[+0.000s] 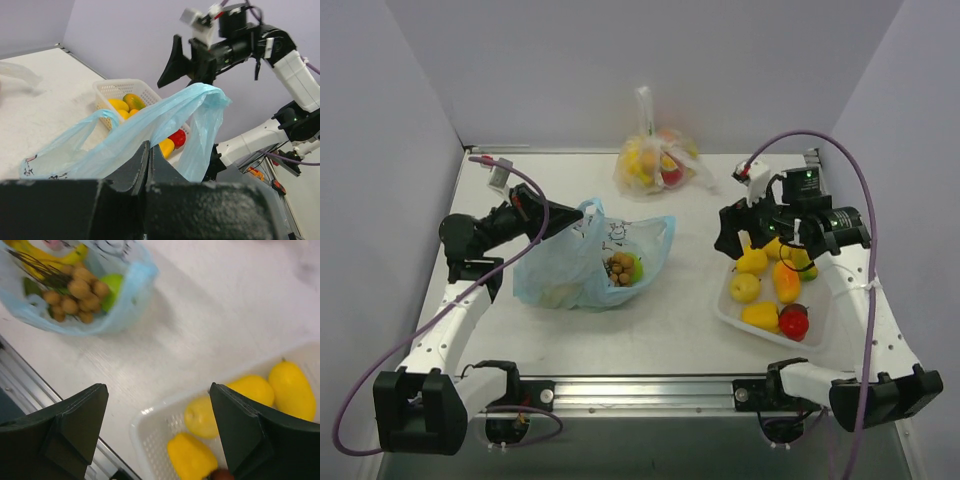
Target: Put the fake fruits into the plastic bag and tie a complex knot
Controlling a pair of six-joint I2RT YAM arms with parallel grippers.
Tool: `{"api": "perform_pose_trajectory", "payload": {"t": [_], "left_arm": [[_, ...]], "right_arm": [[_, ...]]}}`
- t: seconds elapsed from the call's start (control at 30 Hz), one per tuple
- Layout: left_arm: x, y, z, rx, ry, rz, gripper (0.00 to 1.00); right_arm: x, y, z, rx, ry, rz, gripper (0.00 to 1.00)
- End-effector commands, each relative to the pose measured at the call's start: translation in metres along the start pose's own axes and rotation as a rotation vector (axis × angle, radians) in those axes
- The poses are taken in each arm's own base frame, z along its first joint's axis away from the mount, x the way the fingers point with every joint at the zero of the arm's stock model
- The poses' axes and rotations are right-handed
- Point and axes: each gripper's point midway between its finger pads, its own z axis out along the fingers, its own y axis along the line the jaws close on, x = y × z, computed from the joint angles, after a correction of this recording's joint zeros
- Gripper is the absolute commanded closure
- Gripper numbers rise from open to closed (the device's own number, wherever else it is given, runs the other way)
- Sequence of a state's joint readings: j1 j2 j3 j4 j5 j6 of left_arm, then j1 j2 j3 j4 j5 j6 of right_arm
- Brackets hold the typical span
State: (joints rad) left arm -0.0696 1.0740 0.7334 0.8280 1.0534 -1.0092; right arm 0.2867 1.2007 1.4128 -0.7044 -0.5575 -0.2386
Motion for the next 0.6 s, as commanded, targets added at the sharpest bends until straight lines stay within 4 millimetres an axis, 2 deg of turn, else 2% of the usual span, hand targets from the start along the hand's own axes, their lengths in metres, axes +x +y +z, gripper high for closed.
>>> {"api": "perform_pose_trajectory", "payload": {"t": [0.0,0.17,0.33,0.57], "left_arm": [[-0.01,-0.02,0.001,0.054,-0.012,0.103,1.0],[-0.008,-0.019,0.0,0.05,-0.008,0.109,1.0],[-0.007,-0.015,0.001,0.043,-0.009,0.104,1.0],[-0.006,-0.014,0.002,0.044,-0.005,0.107,1.0]], "right_arm": [[0.106,-0.023,-0.007,0.049,0.341,0.129,0.14],[0.171,-0.048,-0.02,0.109,0.538,0.244,0.1],[0.196,-0.061,-0.006,0.099,0.627,0.307,0.09],[0.214,-0.066,0.02,0.061,0.682,0.397,0.09]]}}
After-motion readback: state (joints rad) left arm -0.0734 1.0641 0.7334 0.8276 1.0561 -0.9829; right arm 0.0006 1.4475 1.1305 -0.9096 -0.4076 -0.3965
